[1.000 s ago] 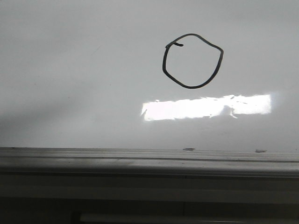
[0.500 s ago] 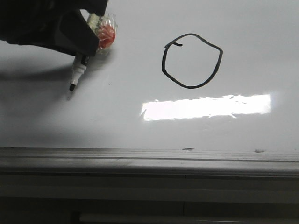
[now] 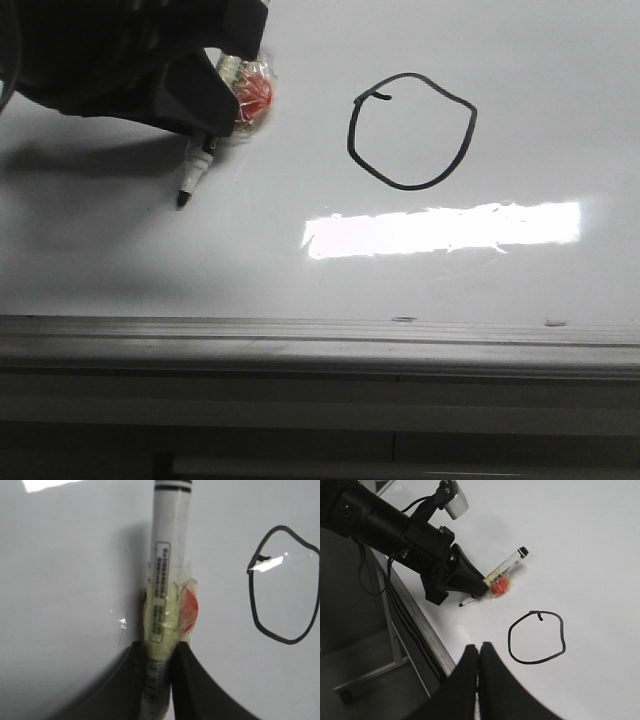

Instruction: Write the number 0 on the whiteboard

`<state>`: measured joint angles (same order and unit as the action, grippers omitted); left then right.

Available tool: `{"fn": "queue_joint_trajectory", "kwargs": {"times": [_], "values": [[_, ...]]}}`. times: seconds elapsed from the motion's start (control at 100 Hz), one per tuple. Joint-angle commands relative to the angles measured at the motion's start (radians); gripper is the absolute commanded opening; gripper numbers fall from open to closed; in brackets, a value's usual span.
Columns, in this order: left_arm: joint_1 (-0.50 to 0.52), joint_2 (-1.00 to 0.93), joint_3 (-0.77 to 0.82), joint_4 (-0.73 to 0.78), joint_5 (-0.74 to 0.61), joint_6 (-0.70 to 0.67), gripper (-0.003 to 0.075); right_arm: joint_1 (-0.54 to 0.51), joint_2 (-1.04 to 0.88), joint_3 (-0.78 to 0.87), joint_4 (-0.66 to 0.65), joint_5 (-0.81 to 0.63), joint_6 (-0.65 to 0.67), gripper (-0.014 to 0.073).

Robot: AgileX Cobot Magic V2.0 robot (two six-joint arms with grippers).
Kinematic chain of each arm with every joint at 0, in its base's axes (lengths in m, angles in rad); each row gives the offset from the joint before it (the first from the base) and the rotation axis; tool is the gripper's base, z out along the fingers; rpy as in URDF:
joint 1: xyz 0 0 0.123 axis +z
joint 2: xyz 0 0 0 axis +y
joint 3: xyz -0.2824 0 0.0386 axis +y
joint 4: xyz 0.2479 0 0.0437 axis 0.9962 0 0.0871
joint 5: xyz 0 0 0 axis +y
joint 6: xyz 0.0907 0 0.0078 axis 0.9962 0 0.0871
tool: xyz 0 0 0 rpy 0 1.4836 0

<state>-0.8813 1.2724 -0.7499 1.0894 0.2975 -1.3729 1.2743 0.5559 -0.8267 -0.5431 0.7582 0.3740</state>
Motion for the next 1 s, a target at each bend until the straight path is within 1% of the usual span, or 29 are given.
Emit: {"fn": "queue_joint_trajectory", "kwargs": {"times": [0.0, 0.04, 0.11, 0.18, 0.23, 0.32, 0.37, 0.42, 0.53, 0.63, 0.72, 0.79, 0.89, 0.99], "values": [[0.007, 0.006, -0.021, 0.010, 0.023, -0.007, -0.0017, -0.007, 0.002, -0.021, -0.031, -0.071, 0.012, -0.0058], [0.007, 0.006, -0.021, 0.010, 0.023, -0.007, -0.0012, -0.007, 0.002, -0.021, -0.031, -0.071, 0.020, -0.0058], [0.007, 0.006, -0.021, 0.010, 0.023, -0.007, 0.0033, -0.007, 0.002, -0.021, -0.031, -0.071, 0.020, -0.0058], [0.007, 0.006, -0.021, 0.007, 0.026, -0.007, 0.0110, -0.007, 0.002, -0.021, -0.031, -0.071, 0.020, -0.0058], [0.007, 0.006, -0.021, 0.006, 0.032, -0.007, 0.0184, -0.007, 0.002, -0.021, -0.031, -0.071, 0.022, -0.0058], [0.007, 0.006, -0.021, 0.006, 0.049, -0.007, 0.0293, -0.007, 0.002, -0.021, -0.031, -0.071, 0.030, -0.0058], [0.007, 0.006, -0.021, 0.006, 0.061, -0.007, 0.0336, -0.007, 0.002, -0.021, -0.031, -0.071, 0.032, -0.0058], [0.007, 0.006, -0.021, 0.006, 0.069, -0.007, 0.0362, -0.007, 0.002, -0.021, -0.031, -0.071, 0.035, -0.0058], [0.007, 0.001, -0.021, 0.006, 0.089, -0.007, 0.0397, -0.007, 0.002, -0.021, -0.031, -0.073, 0.035, -0.0058], [-0.010, -0.031, -0.021, 0.006, 0.096, -0.007, 0.0445, -0.007, 0.002, -0.019, -0.031, -0.073, 0.035, -0.0057], [-0.041, -0.097, -0.021, 0.006, 0.124, -0.007, 0.0450, -0.007, -0.008, -0.007, -0.031, -0.055, 0.035, -0.0057], [-0.088, -0.169, -0.019, 0.006, 0.167, -0.007, 0.0450, -0.007, -0.024, 0.022, -0.031, -0.026, 0.035, -0.0057], [-0.190, -0.292, -0.007, 0.008, 0.241, -0.003, 0.0447, -0.007, -0.072, 0.096, -0.035, -0.045, 0.050, -0.0057], [-0.305, -0.426, 0.026, 0.008, 0.313, 0.004, 0.0403, -0.007, -0.143, 0.178, -0.068, -0.078, 0.092, -0.0057]]}}
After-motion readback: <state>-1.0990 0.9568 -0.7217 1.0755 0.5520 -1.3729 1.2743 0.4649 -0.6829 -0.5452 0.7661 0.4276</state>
